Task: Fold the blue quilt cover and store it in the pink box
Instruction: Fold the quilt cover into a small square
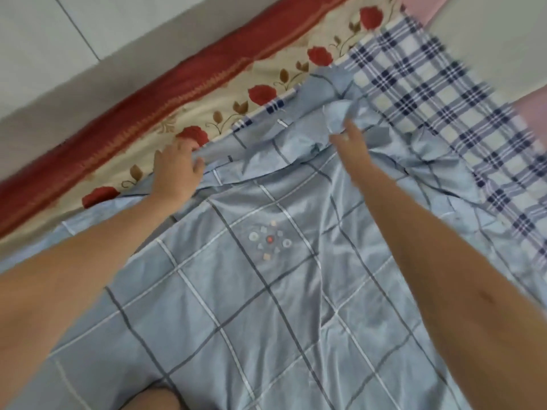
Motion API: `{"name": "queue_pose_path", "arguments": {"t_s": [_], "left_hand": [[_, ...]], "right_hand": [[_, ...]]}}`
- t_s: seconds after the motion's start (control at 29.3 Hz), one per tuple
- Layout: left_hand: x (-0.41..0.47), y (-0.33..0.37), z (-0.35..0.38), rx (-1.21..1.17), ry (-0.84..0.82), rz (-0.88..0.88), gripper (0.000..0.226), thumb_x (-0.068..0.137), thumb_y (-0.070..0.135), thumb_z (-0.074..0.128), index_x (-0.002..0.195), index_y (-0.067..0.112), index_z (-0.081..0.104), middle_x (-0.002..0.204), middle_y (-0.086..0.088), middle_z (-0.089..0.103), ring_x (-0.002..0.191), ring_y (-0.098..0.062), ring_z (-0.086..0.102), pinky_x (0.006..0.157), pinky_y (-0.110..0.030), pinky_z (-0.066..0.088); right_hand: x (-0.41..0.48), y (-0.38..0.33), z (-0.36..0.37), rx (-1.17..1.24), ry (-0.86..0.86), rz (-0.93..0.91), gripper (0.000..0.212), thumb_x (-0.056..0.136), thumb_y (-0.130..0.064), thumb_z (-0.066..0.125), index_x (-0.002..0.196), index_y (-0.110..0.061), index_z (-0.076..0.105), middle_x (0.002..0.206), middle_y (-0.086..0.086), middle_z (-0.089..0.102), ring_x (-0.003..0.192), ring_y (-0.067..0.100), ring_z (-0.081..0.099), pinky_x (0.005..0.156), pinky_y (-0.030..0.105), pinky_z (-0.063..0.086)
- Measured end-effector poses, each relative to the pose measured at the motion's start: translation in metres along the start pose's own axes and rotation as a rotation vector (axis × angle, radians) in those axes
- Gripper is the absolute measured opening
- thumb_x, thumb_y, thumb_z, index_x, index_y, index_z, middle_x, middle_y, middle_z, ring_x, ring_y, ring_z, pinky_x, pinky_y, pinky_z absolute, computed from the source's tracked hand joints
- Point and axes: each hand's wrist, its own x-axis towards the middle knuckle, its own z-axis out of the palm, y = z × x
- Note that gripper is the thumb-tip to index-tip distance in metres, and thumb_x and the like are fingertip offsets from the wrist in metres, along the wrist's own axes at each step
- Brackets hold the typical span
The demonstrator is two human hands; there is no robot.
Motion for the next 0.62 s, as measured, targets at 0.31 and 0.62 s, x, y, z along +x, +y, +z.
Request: {"name": "queue_pose_path", "arguments": {"t_s": [0.31, 0.62], "left_hand": [[-0.048, -0.043, 0.009, 0.210, -0.168, -0.006, 0.058, 0.084, 0.025, 0.069, 0.135, 0.008, 0.047, 0.124, -0.018, 0.058, 0.113, -0.039, 0.053, 0.093, -0.050, 0.035], [0.005, -0.061, 0.014, -0.095, -0.038, -0.342, 0.026, 0.100, 0.020, 0.043, 0.089, 0.000, 0.056, 0.085, -0.021, 0.059, 0.079, -0.036, 0.054, 0.063, -0.036, 0.033]], "right_hand": [[-0.074, 0.076, 0.102, -1.288, -0.365, -0.292, 0.104, 0.084, -0.052, 0.063, 0.149, -0.033, -0.016, 0.160, 0.009, -0.011, 0.145, 0.039, -0.006, 0.110, 0.065, -0.004], [-0.048, 0.069, 0.110, -1.314, -0.535, -0.118, 0.113, 0.080, -0.051, 0.067, 0.149, -0.030, -0.020, 0.160, 0.011, -0.006, 0.141, 0.039, 0.023, 0.112, 0.062, 0.005]]}}
